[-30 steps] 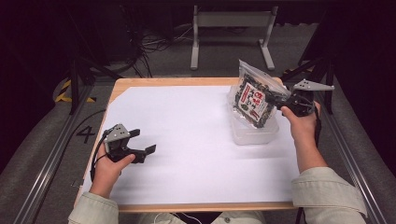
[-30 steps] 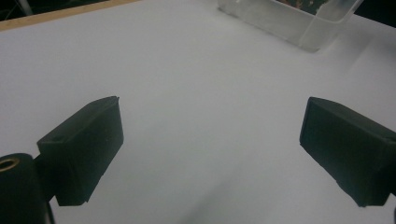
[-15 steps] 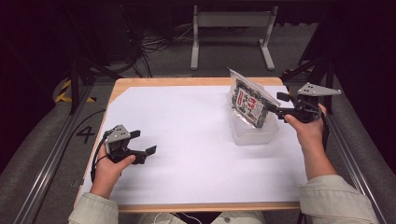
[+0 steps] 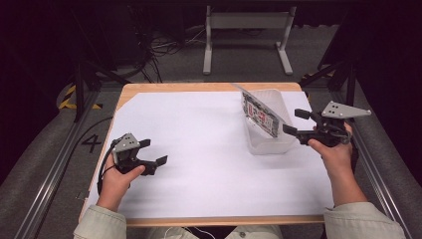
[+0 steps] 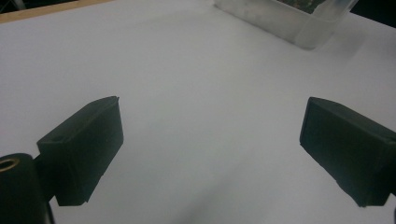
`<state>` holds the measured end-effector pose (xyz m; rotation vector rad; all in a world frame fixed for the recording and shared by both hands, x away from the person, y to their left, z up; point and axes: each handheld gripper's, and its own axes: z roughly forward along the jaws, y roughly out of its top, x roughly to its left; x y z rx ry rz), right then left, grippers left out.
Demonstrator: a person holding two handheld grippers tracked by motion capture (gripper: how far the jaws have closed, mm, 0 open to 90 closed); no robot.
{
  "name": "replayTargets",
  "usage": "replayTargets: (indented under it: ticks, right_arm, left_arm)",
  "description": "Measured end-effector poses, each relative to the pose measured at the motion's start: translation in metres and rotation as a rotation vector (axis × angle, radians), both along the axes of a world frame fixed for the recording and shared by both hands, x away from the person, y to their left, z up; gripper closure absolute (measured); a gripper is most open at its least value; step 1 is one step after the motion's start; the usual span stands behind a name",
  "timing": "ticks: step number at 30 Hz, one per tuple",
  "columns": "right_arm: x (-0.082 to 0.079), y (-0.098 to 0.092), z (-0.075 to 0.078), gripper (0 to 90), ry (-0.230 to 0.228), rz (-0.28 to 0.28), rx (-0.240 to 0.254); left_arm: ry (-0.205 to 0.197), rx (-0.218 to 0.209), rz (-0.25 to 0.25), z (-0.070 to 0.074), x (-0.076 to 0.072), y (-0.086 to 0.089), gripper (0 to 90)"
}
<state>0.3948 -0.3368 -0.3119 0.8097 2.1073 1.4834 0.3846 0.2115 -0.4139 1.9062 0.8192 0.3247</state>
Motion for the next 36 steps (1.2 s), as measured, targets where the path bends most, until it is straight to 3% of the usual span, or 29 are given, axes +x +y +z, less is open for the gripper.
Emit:
replayTargets:
  ticks: [9,16,19,30,36]
  right_arm:
    - [-0.030,-0.006,-0.003,23.7,-0.026,0.010,0.014]
    - [-0.048,0.000,-0.021,20.8,-0.003,0.022,-0.024]
    - [-0.053,0.004,-0.031,18.0,0.001,0.031,-0.016]
    - [-0.055,0.020,-0.081,14.3,0.048,0.044,-0.040]
    - [-0.053,0.022,-0.095,14.1,0.051,0.044,-0.048]
  left_arm:
    - [-0.007,0.004,-0.006,0.000,-0.010,0.001,7.1]
    - [-0.027,0.002,-0.011,0.002,-0.019,0.003,7.1]
    - [-0.031,-0.007,-0.019,0.003,-0.022,0.003,7.1]
    - [-0.028,-0.027,-0.036,-0.004,-0.031,0.007,5.7]
    - [-0.015,-0.045,-0.043,-0.008,-0.031,0.008,5.2]
